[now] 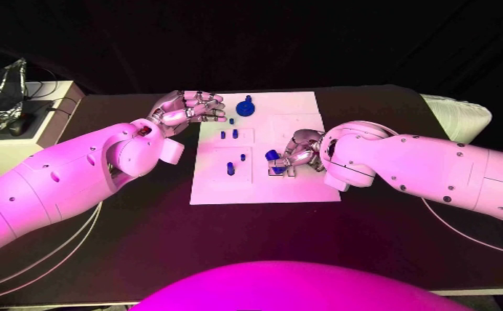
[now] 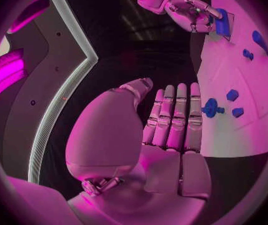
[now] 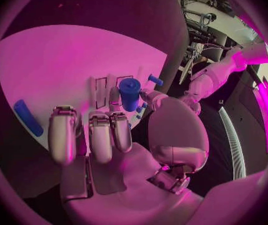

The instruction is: Assemble the parts on the task board

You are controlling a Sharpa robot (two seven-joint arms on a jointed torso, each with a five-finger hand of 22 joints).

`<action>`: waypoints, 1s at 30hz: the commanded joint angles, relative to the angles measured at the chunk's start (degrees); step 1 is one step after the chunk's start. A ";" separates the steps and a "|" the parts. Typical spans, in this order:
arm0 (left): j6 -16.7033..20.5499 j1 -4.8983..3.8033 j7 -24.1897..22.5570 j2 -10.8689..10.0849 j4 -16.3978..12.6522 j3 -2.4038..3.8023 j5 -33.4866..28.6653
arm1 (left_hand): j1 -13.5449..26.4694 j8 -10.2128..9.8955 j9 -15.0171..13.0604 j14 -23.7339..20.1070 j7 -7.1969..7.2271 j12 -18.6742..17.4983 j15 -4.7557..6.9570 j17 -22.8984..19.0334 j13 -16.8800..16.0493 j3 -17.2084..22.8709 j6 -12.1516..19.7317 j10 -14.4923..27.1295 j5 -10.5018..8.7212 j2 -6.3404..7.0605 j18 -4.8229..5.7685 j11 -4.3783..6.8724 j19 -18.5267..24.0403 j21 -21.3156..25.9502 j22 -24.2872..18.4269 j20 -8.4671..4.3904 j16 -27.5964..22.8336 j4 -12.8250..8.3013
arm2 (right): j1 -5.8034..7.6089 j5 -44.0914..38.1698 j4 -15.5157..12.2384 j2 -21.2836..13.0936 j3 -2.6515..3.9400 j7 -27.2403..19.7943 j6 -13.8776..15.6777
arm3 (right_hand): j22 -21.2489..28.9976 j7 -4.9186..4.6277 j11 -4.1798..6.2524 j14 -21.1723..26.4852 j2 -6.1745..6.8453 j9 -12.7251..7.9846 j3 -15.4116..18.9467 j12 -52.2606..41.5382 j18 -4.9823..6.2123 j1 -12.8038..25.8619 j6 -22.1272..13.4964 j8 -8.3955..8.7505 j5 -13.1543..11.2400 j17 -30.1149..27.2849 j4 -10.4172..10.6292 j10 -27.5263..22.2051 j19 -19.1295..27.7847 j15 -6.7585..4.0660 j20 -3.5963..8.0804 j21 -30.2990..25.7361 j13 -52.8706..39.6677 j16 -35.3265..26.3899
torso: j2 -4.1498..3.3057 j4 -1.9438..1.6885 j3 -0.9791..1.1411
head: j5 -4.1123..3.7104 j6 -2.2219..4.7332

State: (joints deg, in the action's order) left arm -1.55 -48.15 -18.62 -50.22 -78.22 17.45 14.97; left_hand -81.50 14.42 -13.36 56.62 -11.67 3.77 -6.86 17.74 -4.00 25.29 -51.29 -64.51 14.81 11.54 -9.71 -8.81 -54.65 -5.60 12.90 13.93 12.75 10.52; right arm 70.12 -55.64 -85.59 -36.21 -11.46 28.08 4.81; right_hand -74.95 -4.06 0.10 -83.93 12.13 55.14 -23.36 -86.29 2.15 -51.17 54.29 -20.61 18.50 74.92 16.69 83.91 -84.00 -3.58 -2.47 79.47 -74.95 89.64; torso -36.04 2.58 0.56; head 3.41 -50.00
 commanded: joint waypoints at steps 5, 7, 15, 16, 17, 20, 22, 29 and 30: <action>-0.89 0.00 -0.25 -0.01 -0.14 0.05 -0.42 | 0.52 -0.40 0.09 0.07 -0.14 -0.08 -0.38 0.09 0.05 0.07 0.21 0.12 -0.29 -0.11 -0.72 -0.17 -0.24 0.39 -0.05 0.35 -0.30 0.35 | -0.06 -1.52 -0.24 -0.35 0.01 -0.57 0.05 | -12.37 -0.17 -0.13 -6.07 -0.59 0.21 1.16 0.27 -0.14 1.27 0.24 0.36 -0.16 15.08 0.03 3.28 -3.23 -0.01 -0.03 -0.32 -11.45 0.36 | 0.02 0.02 0.01 | -0.10 0.00; -0.90 0.00 -0.25 -0.02 -0.14 0.05 -0.42 | 0.52 -0.40 0.09 0.07 -0.14 -0.08 -0.38 0.09 0.05 0.07 0.21 0.12 -0.29 -0.11 -0.72 -0.17 -0.24 0.39 -0.05 0.35 -0.30 0.35 | -0.06 -1.97 -0.27 -0.46 0.01 -0.54 -0.21 | -12.37 -0.12 -0.08 -6.07 -0.85 0.27 1.33 0.25 -0.13 1.44 0.41 0.30 -0.05 15.08 0.02 3.30 -3.23 -0.04 -0.01 -0.34 -11.47 0.36 | 0.02 0.04 0.02 | -0.07 0.00; -0.96 0.00 -0.22 -0.02 -0.19 0.05 -0.55 | 0.52 -0.40 0.09 0.07 -0.14 -0.08 -0.38 0.09 0.05 0.07 0.21 0.12 -0.29 -0.11 -0.72 -0.17 -0.24 0.39 -0.05 0.35 -0.30 0.35 | -0.08 -5.49 -0.64 -0.88 0.01 -0.43 -0.89 | -12.38 -0.02 0.00 -6.07 -1.30 0.32 1.61 0.22 -0.14 1.76 0.71 0.25 0.13 15.08 0.03 3.33 -3.24 -0.10 0.03 -0.31 -11.50 0.36 | 0.02 -0.01 0.01 | -0.11 0.00; -0.95 0.00 -0.22 -0.01 -0.17 0.05 -0.57 | 0.52 -0.40 0.09 0.07 -0.14 -0.08 -0.38 0.09 0.05 0.07 0.21 0.12 -0.29 -0.11 -0.72 -0.17 -0.24 0.39 -0.05 0.35 -0.30 0.35 | -0.09 -5.63 -0.70 -0.92 0.01 -0.43 -0.86 | -12.39 0.00 0.02 -6.07 -1.35 0.32 1.65 0.22 -0.14 1.82 0.77 0.25 0.14 15.08 0.04 3.33 -3.25 -0.11 0.04 -0.25 -11.50 0.36 | 0.02 -0.01 0.03 | -0.08 0.00; -0.94 0.00 -0.22 -0.01 -0.16 0.05 -0.58 | 0.52 -0.40 0.09 0.07 -0.14 -0.08 -0.38 0.09 0.05 0.07 0.21 0.12 -0.29 -0.11 -0.72 -0.17 -0.24 0.39 -0.05 0.35 -0.30 0.35 | -0.09 -5.71 -0.77 -0.95 0.01 -0.44 -0.78 | -12.39 0.00 0.02 -6.07 -1.35 0.32 1.65 0.22 -0.14 1.82 0.77 0.25 0.14 15.08 0.04 3.33 -3.25 -0.11 0.04 -0.25 -11.50 0.36 | 0.02 -0.02 0.03 | -0.06 0.00; -0.93 0.00 -0.23 -0.01 -0.15 0.05 -0.60 | 0.52 -0.40 0.09 0.07 -0.14 -0.08 -0.38 0.09 0.05 0.07 0.21 0.12 -0.29 -0.11 -0.72 -0.17 -0.24 0.39 -0.05 0.35 -0.30 0.35 | -0.11 -5.84 -1.02 -1.13 0.01 -0.52 -0.24 | -12.40 0.04 0.05 -6.07 -1.47 0.33 1.77 0.15 -0.15 1.97 0.88 0.25 0.20 15.08 0.04 3.38 -3.26 -0.14 0.05 -0.22 -11.56 0.36 | -0.03 -0.02 0.04 | -0.07 0.00; -0.94 0.00 -0.23 0.00 -0.14 0.05 -0.61 | 0.52 -0.40 0.09 0.07 -0.14 -0.08 -0.38 0.09 0.05 0.07 0.21 0.12 -0.29 -0.11 -0.72 -0.17 -0.24 0.39 -0.05 0.35 -0.30 0.35 | -0.14 -5.87 -1.21 -1.32 0.02 -0.64 0.29 | -12.40 0.04 0.05 -6.07 -1.47 0.33 1.77 0.15 -0.15 1.97 0.88 0.25 0.20 15.08 0.04 3.38 -3.26 -0.14 0.05 -0.22 -11.56 0.36 | -0.02 -0.03 0.02 | -0.08 0.00; -1.01 0.00 -0.38 0.03 -0.08 0.05 -0.68 | 0.52 -0.40 0.09 0.07 -0.14 -0.08 -0.38 0.09 0.05 0.07 0.21 0.12 -0.29 -0.11 -0.72 -0.17 -0.24 0.39 -0.05 0.35 -0.30 0.35 | -0.19 -3.83 -2.55 -3.85 0.10 -5.20 5.92 | -12.49 0.13 0.19 -6.07 -2.22 0.20 1.07 -0.06 -0.23 -5.04 1.17 1.07 -0.56 15.08 -2.03 3.60 -3.37 -0.32 0.28 0.18 -11.78 0.36 | 0.05 0.03 0.00 | 0.03 0.00; -1.02 0.00 -0.44 0.02 -0.06 0.05 -0.70 | 0.52 -0.40 0.09 0.07 -0.14 -0.08 -0.38 0.09 0.05 0.07 0.21 0.12 -0.29 -0.11 -0.72 -0.17 -0.24 0.39 -0.05 0.35 -0.30 0.35 | -0.17 -3.15 -2.90 -4.58 0.18 -6.59 6.92 | -12.51 0.05 0.14 -6.07 -2.14 0.13 0.95 -0.12 -0.24 -6.05 1.07 1.31 -0.60 15.08 -2.38 3.65 -3.38 -0.28 0.26 0.22 -11.83 0.36 | 0.06 0.08 0.01 | -0.01 0.00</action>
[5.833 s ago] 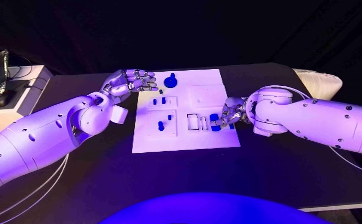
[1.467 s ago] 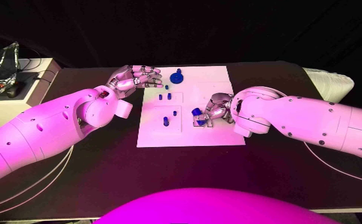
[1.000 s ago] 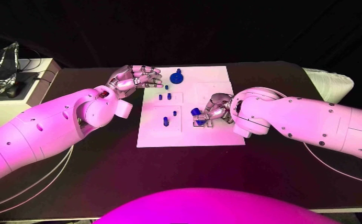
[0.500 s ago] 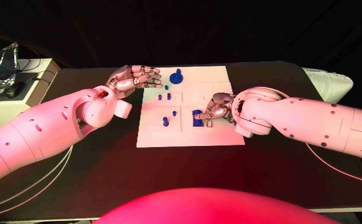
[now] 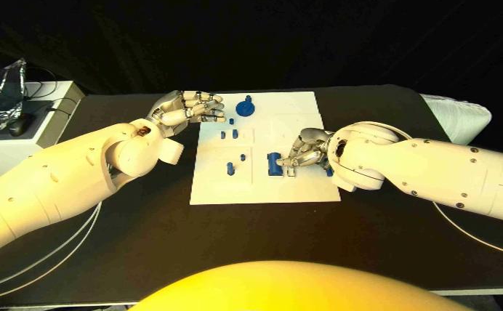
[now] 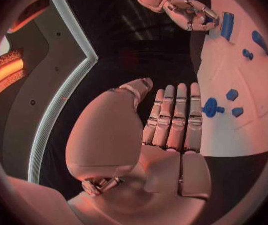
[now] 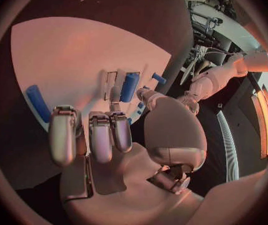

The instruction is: Assemble the parts on the task board

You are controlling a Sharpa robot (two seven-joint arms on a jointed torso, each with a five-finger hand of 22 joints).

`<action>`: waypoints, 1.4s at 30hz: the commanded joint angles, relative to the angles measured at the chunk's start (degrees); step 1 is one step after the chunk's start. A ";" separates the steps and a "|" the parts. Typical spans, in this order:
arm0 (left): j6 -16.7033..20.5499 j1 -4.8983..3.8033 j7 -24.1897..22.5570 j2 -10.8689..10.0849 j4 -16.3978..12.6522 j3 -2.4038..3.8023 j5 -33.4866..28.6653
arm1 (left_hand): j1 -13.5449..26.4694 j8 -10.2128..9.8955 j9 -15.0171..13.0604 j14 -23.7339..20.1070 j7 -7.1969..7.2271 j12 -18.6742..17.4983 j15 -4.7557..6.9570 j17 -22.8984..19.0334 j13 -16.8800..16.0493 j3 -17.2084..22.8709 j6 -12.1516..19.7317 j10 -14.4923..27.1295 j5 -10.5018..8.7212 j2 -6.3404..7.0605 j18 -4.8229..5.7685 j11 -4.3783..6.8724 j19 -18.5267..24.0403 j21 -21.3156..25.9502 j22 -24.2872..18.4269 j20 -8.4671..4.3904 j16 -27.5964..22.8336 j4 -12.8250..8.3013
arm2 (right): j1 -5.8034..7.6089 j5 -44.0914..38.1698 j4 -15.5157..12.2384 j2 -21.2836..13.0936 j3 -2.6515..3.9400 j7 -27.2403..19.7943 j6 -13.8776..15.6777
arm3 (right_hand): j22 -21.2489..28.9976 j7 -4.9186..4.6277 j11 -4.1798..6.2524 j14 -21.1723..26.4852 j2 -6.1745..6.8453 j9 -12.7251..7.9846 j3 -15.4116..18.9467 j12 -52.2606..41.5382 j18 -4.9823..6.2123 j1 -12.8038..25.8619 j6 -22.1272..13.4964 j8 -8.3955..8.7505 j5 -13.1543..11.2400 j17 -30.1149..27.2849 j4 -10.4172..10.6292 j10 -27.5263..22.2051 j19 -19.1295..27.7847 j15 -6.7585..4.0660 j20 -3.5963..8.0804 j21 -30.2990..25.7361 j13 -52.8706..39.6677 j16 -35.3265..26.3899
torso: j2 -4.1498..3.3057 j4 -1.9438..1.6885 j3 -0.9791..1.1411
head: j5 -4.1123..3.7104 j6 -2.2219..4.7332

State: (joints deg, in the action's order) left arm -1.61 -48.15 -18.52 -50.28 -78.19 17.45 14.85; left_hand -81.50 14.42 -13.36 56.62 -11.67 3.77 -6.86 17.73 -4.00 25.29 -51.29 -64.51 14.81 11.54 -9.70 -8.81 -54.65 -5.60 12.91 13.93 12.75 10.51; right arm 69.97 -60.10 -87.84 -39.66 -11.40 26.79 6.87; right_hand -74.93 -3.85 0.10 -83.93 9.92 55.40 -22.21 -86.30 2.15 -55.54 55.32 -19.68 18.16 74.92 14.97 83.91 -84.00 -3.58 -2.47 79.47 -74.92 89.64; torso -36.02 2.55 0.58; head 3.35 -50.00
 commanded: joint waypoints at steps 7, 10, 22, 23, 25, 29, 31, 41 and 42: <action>-1.01 0.01 -0.81 0.16 0.11 0.05 -0.70 | 0.56 -0.41 0.12 0.06 -0.13 -0.06 -0.39 0.17 0.03 -0.02 0.20 0.13 -0.29 -0.13 -0.73 -0.17 -0.30 0.50 -0.19 0.37 -0.43 0.44 | 1.28 4.45 -2.24 -5.81 0.79 -7.92 3.62 | -12.59 -0.58 -0.19 -6.07 -0.10 -0.87 -1.40 -0.22 -0.29 -6.44 -0.56 2.09 -1.10 15.08 -2.37 3.73 -3.45 -0.02 0.07 0.51 -11.97 0.36 | 0.21 0.22 -0.01 | -0.28 0.00; -1.02 0.01 -0.92 0.17 0.17 0.05 -0.76 | 0.55 -0.41 0.12 0.06 -0.10 -0.05 -0.39 0.18 0.02 -0.03 0.18 0.12 -0.29 -0.13 -0.73 -0.16 -0.31 0.52 -0.21 0.37 -0.45 0.43 | 2.24 4.67 -2.34 -7.68 0.90 -7.20 0.73 | -12.62 -0.93 -0.47 -6.07 -0.31 -1.43 -1.84 -0.32 -0.32 -7.53 -1.02 3.21 -2.66 15.08 -2.64 3.81 -3.48 0.20 -0.09 0.64 -12.07 0.36 | 0.30 0.36 -0.04 | -0.37 0.00; -1.06 0.02 -1.04 0.25 0.38 0.04 -0.87 | 0.54 -0.40 0.12 0.06 -0.07 -0.03 -0.39 0.19 0.02 -0.04 0.17 0.10 -0.29 -0.13 -0.73 -0.15 -0.32 0.53 -0.23 0.37 -0.47 0.43 | 4.24 -5.25 -0.61 -12.39 0.83 -0.65 -10.74 | -12.81 -1.18 -0.74 -6.07 -0.10 -4.03 -2.01 -0.84 -0.46 -7.56 0.92 5.83 -4.40 15.08 -1.49 4.23 -3.66 0.50 -0.44 1.44 -12.55 0.36 | 0.53 0.85 -0.06 | -1.23 0.00; -1.07 0.02 -1.04 0.26 0.38 0.04 -0.87 | 0.54 -0.40 0.12 0.06 -0.07 -0.03 -0.39 0.19 0.02 -0.04 0.17 0.10 -0.29 -0.13 -0.73 -0.15 -0.32 0.53 -0.23 0.37 -0.47 0.43 | 4.23 -6.11 -0.53 -12.47 0.78 -0.47 -10.98 | -12.83 -1.18 -0.74 -6.07 -0.03 -4.13 -1.89 -0.82 -0.47 -7.36 1.00 5.92 -4.30 15.08 -1.27 4.21 -3.68 0.50 -0.44 1.50 -12.53 0.36 | 0.54 0.87 -0.05 | -1.40 0.00; -1.08 0.02 -1.03 0.28 0.38 0.04 -0.87 | 0.54 -0.40 0.12 0.06 -0.07 -0.03 -0.39 0.19 0.02 -0.04 0.17 0.10 -0.29 -0.13 -0.73 -0.15 -0.32 0.53 -0.23 0.37 -0.47 0.43 | 4.15 -8.05 -0.40 -12.61 0.64 -0.12 -11.52 | -12.82 -1.15 -0.72 -6.07 0.12 -4.26 -1.65 -0.81 -0.46 -7.02 1.27 6.02 -4.21 15.08 -0.89 4.22 -3.67 0.48 -0.45 1.48 -12.53 0.36 | 0.51 0.79 -0.05 | -1.72 0.05; -1.08 0.02 -1.01 0.28 0.37 0.03 -0.88 | 0.54 -0.40 0.12 0.06 -0.07 -0.03 -0.39 0.19 0.02 -0.04 0.17 0.10 -0.29 -0.13 -0.73 -0.15 -0.32 0.53 -0.23 0.37 -0.47 0.43 | 3.79 -10.16 -0.29 -12.68 0.39 0.27 -12.22 | -12.81 -0.83 -0.47 -6.07 0.40 -4.62 -0.56 -0.83 -0.45 -5.38 2.58 6.16 -3.94 15.08 1.06 4.25 -3.65 0.29 -0.34 1.45 -12.56 0.36 | 0.47 0.69 -0.08 | -2.12 0.12; -1.08 0.02 -1.01 0.26 0.38 0.03 -0.88 | 0.54 -0.40 0.12 0.06 -0.07 -0.03 -0.39 0.19 0.02 -0.04 0.17 0.10 -0.29 -0.13 -0.73 -0.15 -0.32 0.53 -0.23 0.37 -0.47 0.43 | 3.45 -10.74 -0.18 -12.49 0.31 0.41 -11.78 | -12.81 -0.75 -0.40 -6.07 0.51 -4.67 -0.12 -0.78 -0.45 -4.79 2.85 6.19 -3.96 15.08 1.49 4.23 -3.65 0.24 -0.29 1.44 -12.52 0.36 | 0.46 0.71 -0.06 | -2.29 0.18; -0.95 0.03 -0.69 0.28 0.37 0.03 -0.87 | 0.53 -0.39 0.12 0.08 -0.03 -0.01 -0.36 0.25 0.00 -0.10 0.12 0.04 -0.28 -0.12 -0.74 -0.10 -0.39 0.61 -0.33 0.38 -0.55 0.46 | 2.19 -10.10 0.33 -10.14 0.20 0.66 -10.37 | -12.86 -0.44 -0.14 -6.07 0.42 -4.55 1.01 -0.95 -0.48 -3.38 3.48 6.11 -2.94 15.08 1.52 4.36 -3.71 0.03 -0.11 1.66 -12.69 0.36 | 0.38 0.53 -0.06 | -2.51 0.00; -0.94 0.03 -0.66 0.28 0.37 0.03 -0.87 | 0.53 -0.39 0.12 0.08 -0.03 -0.01 -0.36 0.25 0.00 -0.10 0.12 0.04 -0.28 -0.12 -0.74 -0.10 -0.39 0.61 -0.33 0.38 -0.55 0.46 | 2.12 -9.98 0.40 -9.94 0.20 0.67 -10.51 | -12.86 -0.43 -0.13 -6.07 0.51 -4.53 1.12 -0.93 -0.48 -3.32 3.53 6.08 -2.92 15.08 1.52 4.35 -3.70 0.01 -0.10 1.63 -12.67 0.36 | 0.39 0.54 -0.10 | -2.49 0.00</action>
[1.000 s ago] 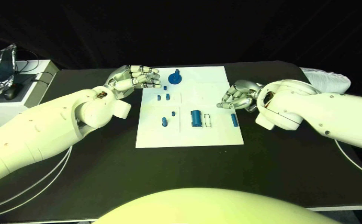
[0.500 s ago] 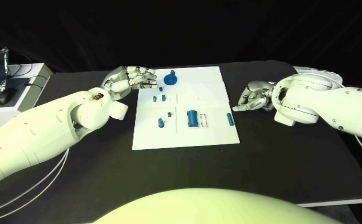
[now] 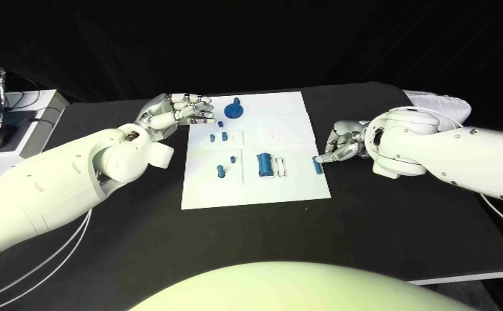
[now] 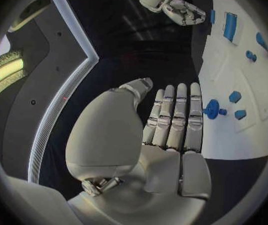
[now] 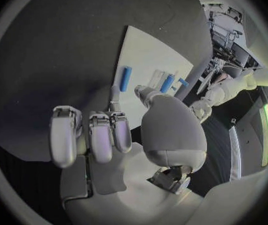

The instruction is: Assemble the parts on the task board

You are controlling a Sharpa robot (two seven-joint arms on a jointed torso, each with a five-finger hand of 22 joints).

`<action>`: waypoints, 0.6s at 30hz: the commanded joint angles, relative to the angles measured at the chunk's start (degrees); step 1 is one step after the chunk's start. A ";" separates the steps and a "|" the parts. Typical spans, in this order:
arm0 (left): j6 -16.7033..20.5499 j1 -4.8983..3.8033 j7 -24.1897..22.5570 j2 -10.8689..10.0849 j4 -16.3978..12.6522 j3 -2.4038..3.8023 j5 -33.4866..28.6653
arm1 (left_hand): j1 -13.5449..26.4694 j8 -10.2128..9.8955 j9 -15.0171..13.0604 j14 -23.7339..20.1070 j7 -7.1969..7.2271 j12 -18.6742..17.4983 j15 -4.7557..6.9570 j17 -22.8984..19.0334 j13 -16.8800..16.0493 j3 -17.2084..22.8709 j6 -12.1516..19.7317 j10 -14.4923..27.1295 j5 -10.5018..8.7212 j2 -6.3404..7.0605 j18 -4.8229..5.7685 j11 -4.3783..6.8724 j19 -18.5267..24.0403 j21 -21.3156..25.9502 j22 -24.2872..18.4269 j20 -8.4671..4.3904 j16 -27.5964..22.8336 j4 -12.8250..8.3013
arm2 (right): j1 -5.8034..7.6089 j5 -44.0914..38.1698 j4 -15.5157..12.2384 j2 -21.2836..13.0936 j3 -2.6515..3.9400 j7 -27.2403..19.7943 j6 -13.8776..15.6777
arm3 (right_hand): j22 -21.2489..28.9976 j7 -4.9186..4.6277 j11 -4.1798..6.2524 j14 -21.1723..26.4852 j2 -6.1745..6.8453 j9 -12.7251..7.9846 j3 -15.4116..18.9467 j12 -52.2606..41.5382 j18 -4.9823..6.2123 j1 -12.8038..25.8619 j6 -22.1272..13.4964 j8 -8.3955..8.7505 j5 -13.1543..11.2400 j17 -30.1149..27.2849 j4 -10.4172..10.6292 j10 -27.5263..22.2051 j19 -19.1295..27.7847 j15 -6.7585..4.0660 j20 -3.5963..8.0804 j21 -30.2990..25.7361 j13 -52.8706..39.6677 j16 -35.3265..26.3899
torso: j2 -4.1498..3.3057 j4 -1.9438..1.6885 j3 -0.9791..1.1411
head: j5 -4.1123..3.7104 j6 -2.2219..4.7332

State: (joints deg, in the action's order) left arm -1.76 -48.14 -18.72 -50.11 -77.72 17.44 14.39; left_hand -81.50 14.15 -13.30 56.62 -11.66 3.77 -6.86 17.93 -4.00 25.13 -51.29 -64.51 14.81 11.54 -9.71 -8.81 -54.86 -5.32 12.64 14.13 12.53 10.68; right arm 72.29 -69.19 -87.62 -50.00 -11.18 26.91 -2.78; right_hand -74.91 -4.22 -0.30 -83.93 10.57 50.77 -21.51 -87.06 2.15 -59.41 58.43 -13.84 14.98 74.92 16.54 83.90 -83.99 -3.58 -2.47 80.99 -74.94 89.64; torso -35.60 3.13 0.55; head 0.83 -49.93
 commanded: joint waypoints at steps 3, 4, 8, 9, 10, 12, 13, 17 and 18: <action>-0.77 0.02 -0.42 0.08 -0.10 0.04 -0.41 | 0.53 -0.11 0.06 0.08 -0.03 -0.01 -0.36 0.05 0.00 0.06 0.12 0.04 -0.28 -0.12 -0.74 -0.10 -0.19 0.33 -0.05 0.17 -0.33 0.30 | -0.36 -0.69 0.52 0.85 -0.06 0.62 -1.61 | -12.85 -0.02 0.30 -6.07 0.04 0.17 0.73 -0.12 -0.46 0.85 0.55 0.17 0.13 15.08 0.04 4.32 -3.67 -0.02 -0.07 0.01 -12.61 0.36 | 0.00 0.00 -0.13 | 0.10 -0.07; -0.77 0.02 -0.40 0.06 -0.11 0.04 -0.41 | 0.53 -0.11 0.06 0.08 -0.03 -0.01 -0.36 0.05 0.00 0.06 0.12 0.04 -0.28 -0.12 -0.74 -0.10 -0.19 0.33 -0.05 0.17 -0.33 0.30 | -0.41 -0.65 0.62 0.94 -0.08 0.64 -1.80 | -12.83 -0.01 0.31 -6.07 0.04 0.19 0.81 -0.08 -0.44 0.94 0.58 0.15 0.05 15.08 0.06 4.30 -3.65 -0.02 -0.07 -0.08 -12.59 0.36 | 0.00 0.00 -0.15 | 0.09 -0.07; -0.74 0.02 -0.39 0.02 -0.12 0.04 -0.39 | 0.53 -0.11 0.06 0.08 -0.03 -0.01 -0.36 0.05 0.00 0.06 0.12 0.04 -0.28 -0.12 -0.74 -0.10 -0.19 0.33 -0.05 0.17 -0.33 0.30 | -0.84 -0.56 1.01 1.32 -0.14 0.68 -2.31 | -12.82 0.02 0.34 -6.07 0.05 0.23 1.00 -0.04 -0.44 1.17 0.65 0.10 -0.13 15.08 0.10 4.28 -3.64 -0.04 -0.05 -0.12 -12.55 0.36 | 0.02 0.03 -0.10 | 0.13 -0.07; -0.73 0.02 -0.38 0.01 -0.12 0.04 -0.39 | 0.53 -0.11 0.06 0.08 -0.03 -0.01 -0.36 0.05 0.00 0.06 0.12 0.04 -0.28 -0.12 -0.74 -0.10 -0.19 0.33 -0.05 0.17 -0.33 0.30 | -1.00 -0.56 1.13 1.47 -0.15 0.69 -2.39 | -12.82 0.03 0.34 -6.07 0.04 0.23 1.01 -0.06 -0.44 1.17 0.66 0.10 -0.13 15.08 0.10 4.29 -3.64 -0.05 -0.05 -0.13 -12.57 0.36 | 0.02 0.03 -0.08 | 0.18 -0.07; -0.73 0.02 -0.38 0.00 -0.12 0.04 -0.38 | 0.53 -0.11 0.06 0.08 -0.03 -0.01 -0.36 0.05 0.00 0.06 0.12 0.04 -0.28 -0.12 -0.74 -0.10 -0.19 0.33 -0.05 0.17 -0.33 0.30 | -1.13 -0.61 1.22 1.59 -0.16 0.69 -2.43 | -12.81 0.03 0.34 -6.07 0.04 0.24 1.01 -0.03 -0.43 1.18 0.66 0.10 -0.13 15.08 0.09 4.27 -3.63 -0.05 -0.05 -0.14 -12.55 0.36 | 0.01 0.03 -0.07 | 0.22 -0.07; -0.73 0.02 -0.39 -0.01 -0.12 0.04 -0.38 | 0.53 -0.11 0.06 0.08 -0.03 -0.01 -0.36 0.05 0.00 0.06 0.12 0.04 -0.28 -0.12 -0.74 -0.10 -0.19 0.33 -0.05 0.17 -0.33 0.30 | -1.40 -0.78 1.43 1.88 -0.18 0.70 -2.44 | -12.80 0.03 0.35 -6.07 0.02 0.24 1.01 0.03 -0.42 1.17 0.67 0.09 -0.14 15.08 0.08 4.23 -3.62 -0.05 -0.05 -0.20 -12.49 0.36 | 0.01 0.01 -0.03 | 0.26 -0.07; -0.74 0.02 -0.39 -0.02 -0.13 0.04 -0.38 | 0.53 -0.11 0.06 0.08 -0.03 -0.01 -0.36 0.05 0.00 0.06 0.12 0.04 -0.28 -0.12 -0.74 -0.10 -0.19 0.33 -0.05 0.17 -0.33 0.30 | -1.53 -0.86 1.56 2.03 -0.19 0.70 -2.41 | -12.80 0.03 0.35 -6.07 0.02 0.24 1.01 0.03 -0.42 1.17 0.67 0.09 -0.14 15.08 0.08 4.23 -3.62 -0.05 -0.05 -0.20 -12.49 0.36 | 0.01 -0.01 0.01 | 0.27 -0.07; -0.75 0.02 -0.39 -0.06 -0.13 0.04 -0.38 | 0.53 -0.11 0.06 0.08 -0.03 -0.01 -0.36 0.05 0.00 0.06 0.12 0.04 -0.28 -0.12 -0.74 -0.10 -0.19 0.33 -0.05 0.17 -0.33 0.30 | -1.83 -1.63 2.24 2.55 -0.20 0.71 -2.19 | -12.77 0.06 0.37 -6.07 -0.06 0.27 0.99 0.08 -0.40 1.09 0.70 0.06 -0.12 15.08 0.00 4.20 -3.58 -0.06 -0.04 -0.32 -12.45 0.36 | 0.00 0.02 0.02 | 0.36 -0.07; -0.75 0.02 -0.39 -0.07 -0.14 0.04 -0.38 | 0.53 -0.11 0.06 0.08 -0.03 -0.01 -0.36 0.05 0.00 0.06 0.12 0.04 -0.28 -0.12 -0.74 -0.10 -0.19 0.33 -0.05 0.17 -0.33 0.30 | -1.87 -1.82 2.39 2.63 -0.21 0.71 -2.14 | -12.77 0.07 0.37 -6.07 -0.08 0.28 0.98 0.08 -0.40 1.08 0.70 0.06 -0.11 15.08 0.00 4.20 -3.58 -0.06 -0.03 -0.32 -12.45 0.36 | -0.01 0.02 0.00 | 0.37 -0.07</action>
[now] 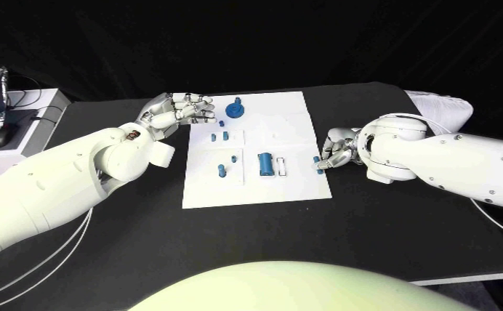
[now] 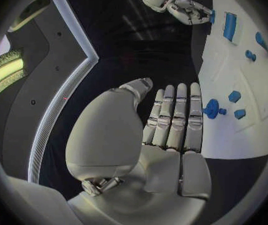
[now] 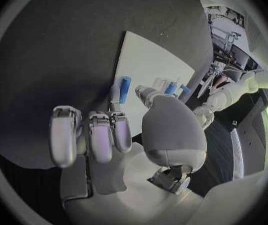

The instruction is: Assemble the parts on the task board

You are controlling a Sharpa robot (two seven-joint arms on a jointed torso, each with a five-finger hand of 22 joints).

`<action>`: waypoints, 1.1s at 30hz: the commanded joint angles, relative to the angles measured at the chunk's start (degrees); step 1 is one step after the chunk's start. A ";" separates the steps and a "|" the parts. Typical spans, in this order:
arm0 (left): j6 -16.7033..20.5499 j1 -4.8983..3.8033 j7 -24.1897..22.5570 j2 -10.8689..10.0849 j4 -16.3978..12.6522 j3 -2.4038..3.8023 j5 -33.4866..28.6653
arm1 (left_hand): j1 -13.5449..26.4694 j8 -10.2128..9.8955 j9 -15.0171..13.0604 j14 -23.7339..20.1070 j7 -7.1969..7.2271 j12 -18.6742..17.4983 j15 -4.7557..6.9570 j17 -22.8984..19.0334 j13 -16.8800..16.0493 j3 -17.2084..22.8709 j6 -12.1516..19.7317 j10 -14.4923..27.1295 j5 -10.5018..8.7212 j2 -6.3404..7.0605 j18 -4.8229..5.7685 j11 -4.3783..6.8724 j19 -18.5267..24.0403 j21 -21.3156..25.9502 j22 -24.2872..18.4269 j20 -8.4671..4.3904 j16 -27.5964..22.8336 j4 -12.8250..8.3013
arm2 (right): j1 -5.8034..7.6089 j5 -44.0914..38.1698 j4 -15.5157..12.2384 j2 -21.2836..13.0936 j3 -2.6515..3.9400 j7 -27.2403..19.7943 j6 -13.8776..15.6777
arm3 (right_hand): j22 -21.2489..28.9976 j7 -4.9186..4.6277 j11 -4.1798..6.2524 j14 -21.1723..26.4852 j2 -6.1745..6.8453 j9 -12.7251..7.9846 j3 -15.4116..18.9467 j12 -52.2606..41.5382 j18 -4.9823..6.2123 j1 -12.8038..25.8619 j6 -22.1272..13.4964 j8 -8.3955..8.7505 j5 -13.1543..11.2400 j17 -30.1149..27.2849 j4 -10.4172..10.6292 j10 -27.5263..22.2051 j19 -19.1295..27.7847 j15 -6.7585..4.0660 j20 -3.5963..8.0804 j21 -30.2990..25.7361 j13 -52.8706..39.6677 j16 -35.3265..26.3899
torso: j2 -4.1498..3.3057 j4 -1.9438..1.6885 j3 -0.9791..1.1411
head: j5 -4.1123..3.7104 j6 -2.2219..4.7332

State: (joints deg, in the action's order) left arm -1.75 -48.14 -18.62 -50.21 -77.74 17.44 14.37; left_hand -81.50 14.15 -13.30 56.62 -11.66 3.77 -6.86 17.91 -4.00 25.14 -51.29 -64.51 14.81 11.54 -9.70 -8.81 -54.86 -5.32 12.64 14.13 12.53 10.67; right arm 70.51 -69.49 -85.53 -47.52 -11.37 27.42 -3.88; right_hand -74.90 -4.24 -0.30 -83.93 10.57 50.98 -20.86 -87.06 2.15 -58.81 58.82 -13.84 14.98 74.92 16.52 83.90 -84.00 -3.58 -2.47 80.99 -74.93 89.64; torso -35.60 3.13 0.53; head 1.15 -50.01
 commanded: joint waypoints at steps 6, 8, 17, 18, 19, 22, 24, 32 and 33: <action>-0.70 0.02 -0.46 -0.05 -0.17 0.05 -0.35 | 0.46 -0.14 0.08 0.11 -0.07 -0.03 -0.36 0.11 0.00 0.06 0.16 0.08 -0.26 -0.15 -0.74 -0.12 -0.23 0.39 -0.13 0.18 -0.39 0.29 | -0.32 -2.06 0.58 0.72 -0.02 0.20 -1.33 | -12.78 0.17 0.43 -6.07 -0.20 0.17 0.26 0.15 -0.40 0.17 0.45 -0.07 -0.05 15.08 -0.17 4.16 -3.59 -0.10 -0.01 -0.29 -12.41 0.36 | -0.03 0.06 0.06 | 0.17 0.01; -0.71 0.02 -0.44 -0.05 -0.18 0.05 -0.35 | 0.46 -0.14 0.08 0.11 -0.07 -0.03 -0.36 0.11 0.00 0.06 0.16 0.08 -0.26 -0.15 -0.74 -0.12 -0.23 0.39 -0.13 0.18 -0.39 0.29 | -0.41 -2.10 0.62 0.90 -0.02 0.21 -1.54 | -12.79 0.20 0.46 -6.07 -0.20 0.22 0.24 0.12 -0.41 -0.04 0.49 -0.12 -0.03 15.08 -0.28 4.17 -3.59 -0.13 0.01 -0.26 -12.43 0.36 | -0.03 0.05 0.06 | 0.17 0.01; -0.68 0.02 -0.41 -0.11 -0.21 0.05 -0.35 | 0.46 -0.14 0.08 0.11 -0.07 -0.03 -0.36 0.11 0.00 0.06 0.16 0.08 -0.26 -0.15 -0.74 -0.12 -0.23 0.39 -0.13 0.18 -0.39 0.29 | -1.04 -2.37 1.29 1.67 -0.06 0.27 -3.00 | -12.78 0.36 0.66 -6.07 -0.21 0.81 -2.40 0.28 -0.41 -6.09 -0.15 -0.26 0.16 15.08 -3.56 4.06 -3.57 -0.34 0.25 -0.28 -12.34 0.36 | 0.02 0.03 -0.03 | 0.22 0.01; -0.67 0.02 -0.40 -0.11 -0.21 0.05 -0.35 | 0.46 -0.14 0.08 0.11 -0.07 -0.03 -0.36 0.11 0.00 0.06 0.16 0.08 -0.26 -0.15 -0.74 -0.12 -0.23 0.39 -0.13 0.18 -0.39 0.29 | -1.13 -2.40 1.34 1.74 -0.07 0.28 -3.06 | -12.78 0.36 0.66 -6.07 -0.11 0.82 -2.60 0.28 -0.41 -6.42 -0.19 -0.25 0.24 15.08 -3.78 4.06 -3.56 -0.34 0.25 -0.31 -12.34 0.36 | 0.03 0.02 -0.02 | 0.24 0.01; -0.67 0.02 -0.40 -0.11 -0.22 0.05 -0.35 | 0.46 -0.14 0.08 0.11 -0.07 -0.03 -0.36 0.11 0.00 0.06 0.16 0.08 -0.26 -0.15 -0.74 -0.12 -0.23 0.39 -0.13 0.18 -0.39 0.29 | -1.21 -2.42 1.39 1.81 -0.07 0.27 -3.09 | -12.76 0.36 0.66 -6.07 -0.03 0.83 -2.77 0.28 -0.40 -6.67 -0.21 -0.24 0.32 15.08 -3.96 4.06 -3.55 -0.33 0.25 -0.36 -12.34 0.36 | 0.03 0.02 0.01 | 0.25 0.01; -0.64 0.02 -0.39 -0.12 -0.22 0.05 -0.35 | 0.46 -0.16 0.10 0.12 -0.10 -0.04 -0.37 0.15 0.00 0.04 0.17 0.09 -0.26 -0.17 -0.74 -0.13 -0.27 0.43 -0.18 0.18 -0.43 0.32 | -1.37 -2.46 1.51 1.97 -0.08 0.27 -3.08 | -12.75 0.34 0.65 -6.07 -0.05 0.82 -3.43 0.35 -0.39 -7.39 -0.35 -0.16 0.82 15.08 -4.42 4.01 -3.53 -0.33 0.25 -0.41 -12.29 0.36 | 0.04 -0.01 0.02 | 0.27 0.01; -0.61 0.02 -0.38 -0.12 -0.21 0.05 -0.35 | 0.46 -0.16 0.10 0.12 -0.10 -0.04 -0.37 0.15 0.00 0.04 0.17 0.09 -0.26 -0.17 -0.74 -0.13 -0.27 0.43 -0.18 0.18 -0.43 0.32 | -1.44 -2.47 1.59 2.05 -0.09 0.25 -3.01 | -12.75 0.31 0.63 -6.07 -0.29 0.78 -4.32 0.41 -0.39 -8.06 -0.47 -0.06 1.56 15.08 -4.86 3.96 -3.53 -0.32 0.24 -0.43 -12.25 0.36 | 0.05 0.00 0.00 | 0.27 0.01; -0.56 0.02 -0.28 -0.15 -0.23 0.05 -0.35 | 0.47 -0.17 0.11 0.13 -0.13 -0.05 -0.37 0.17 0.00 0.02 0.18 0.11 -0.26 -0.19 -0.74 -0.15 -0.29 0.45 -0.21 0.18 -0.46 0.34 | -1.55 -2.04 1.81 2.11 -0.09 0.18 -2.39 | -12.73 0.24 0.63 -6.07 -0.97 1.21 -11.37 0.59 -0.37 -10.50 -1.02 0.00 6.95 15.08 -9.02 3.81 -3.49 -0.33 0.28 -0.53 -12.14 0.36 | 0.03 0.03 -0.01 | 0.39 0.01; -0.55 0.02 -0.25 -0.15 -0.23 0.05 -0.35 | 0.47 -0.17 0.11 0.13 -0.13 -0.05 -0.37 0.17 0.00 0.02 0.18 0.11 -0.26 -0.19 -0.74 -0.15 -0.29 0.45 -0.21 0.18 -0.46 0.34 | -1.56 -1.83 1.83 2.08 -0.09 0.15 -2.16 | -12.71 0.00 0.45 -6.07 -0.93 1.43 -13.18 0.79 -0.35 -10.48 -1.48 0.07 8.16 15.08 -10.19 3.67 -3.46 -0.24 0.25 -0.64 -12.00 0.36 | 0.04 0.05 0.00 | 0.41 0.01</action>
State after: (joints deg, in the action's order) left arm -1.73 -48.14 -18.56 -50.40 -77.81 17.44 14.36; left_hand -81.50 14.15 -13.26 56.62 -11.66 3.77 -6.86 18.03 -4.00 25.14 -51.29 -64.51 14.81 11.54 -9.71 -8.81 -54.86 -5.10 12.51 14.13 12.30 10.67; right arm 69.63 -71.22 -84.04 -45.48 -11.01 27.33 -4.84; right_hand -74.94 -4.62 -0.11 -83.94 10.57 52.31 -28.96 -86.44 2.15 -68.04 58.02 -14.38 22.67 74.92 11.11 84.11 -84.00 -3.57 -2.47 80.50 -74.90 89.64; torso -35.56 3.13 0.51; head 1.52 -50.01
